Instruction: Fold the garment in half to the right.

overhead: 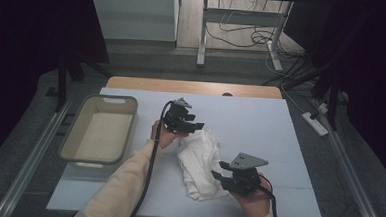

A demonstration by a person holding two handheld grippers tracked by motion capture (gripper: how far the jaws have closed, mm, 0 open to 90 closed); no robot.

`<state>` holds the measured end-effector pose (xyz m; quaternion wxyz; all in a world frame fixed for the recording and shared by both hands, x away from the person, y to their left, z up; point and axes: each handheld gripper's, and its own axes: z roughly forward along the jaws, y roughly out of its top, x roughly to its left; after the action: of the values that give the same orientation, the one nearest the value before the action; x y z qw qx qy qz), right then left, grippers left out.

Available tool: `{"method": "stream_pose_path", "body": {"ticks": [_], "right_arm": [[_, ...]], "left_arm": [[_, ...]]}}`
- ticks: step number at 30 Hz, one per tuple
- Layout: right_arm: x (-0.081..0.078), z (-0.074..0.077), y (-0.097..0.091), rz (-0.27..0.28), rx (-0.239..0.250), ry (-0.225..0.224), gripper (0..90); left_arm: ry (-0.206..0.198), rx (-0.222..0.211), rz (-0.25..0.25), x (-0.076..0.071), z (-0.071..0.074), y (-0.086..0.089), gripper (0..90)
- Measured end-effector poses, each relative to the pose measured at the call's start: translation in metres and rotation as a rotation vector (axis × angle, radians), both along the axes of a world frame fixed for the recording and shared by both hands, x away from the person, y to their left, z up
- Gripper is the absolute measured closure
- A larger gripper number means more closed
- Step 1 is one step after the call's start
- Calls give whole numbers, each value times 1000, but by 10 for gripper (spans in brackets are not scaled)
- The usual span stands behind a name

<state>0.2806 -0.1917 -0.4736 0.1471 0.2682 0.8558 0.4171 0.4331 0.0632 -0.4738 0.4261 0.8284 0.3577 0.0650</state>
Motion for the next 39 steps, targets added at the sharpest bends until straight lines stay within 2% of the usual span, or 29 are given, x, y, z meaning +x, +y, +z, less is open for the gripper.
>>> {"method": "stream_pose_path", "body": {"ticks": [1,2,4,6,10,15,21,29,31,33,35,37,38,39], "right_arm": [[0,0,0,0,0,0,576],[6,-5,3,16,-26,27,646],[9,-9,3,30,-42,57,748],[11,-11,4,41,-57,73,836],[13,-12,3,49,-70,81,868],[11,-17,-4,38,-77,110,854],[15,-27,-13,11,-117,158,856],[13,-32,-21,4,-140,172,854],[12,-30,-22,13,-139,163,801],[11,-25,-21,3,-130,133,711],[10,-19,-21,8,-99,102,636],[8,-13,-20,40,-60,82,599],[8,-13,-20,40,-60,82,599],[4,-10,-17,78,-40,68,574]], "left_arm": [[0,0,0,0,0,0,434],[0,5,4,-1,0,1,432],[-1,9,16,-2,-1,4,431],[-2,10,21,-3,-1,6,431],[-1,13,23,-4,-2,7,432],[2,17,13,-4,-3,5,434],[0,23,6,-4,-4,2,431],[6,31,6,-3,-5,1,430],[5,32,5,-3,-5,1,431],[3,32,4,-3,-5,1,430],[1,33,3,-4,-4,1,431],[0,31,4,-4,-4,2,430],[0,31,4,-4,-4,2,430],[1,32,5,-4,-4,2,430]]}}
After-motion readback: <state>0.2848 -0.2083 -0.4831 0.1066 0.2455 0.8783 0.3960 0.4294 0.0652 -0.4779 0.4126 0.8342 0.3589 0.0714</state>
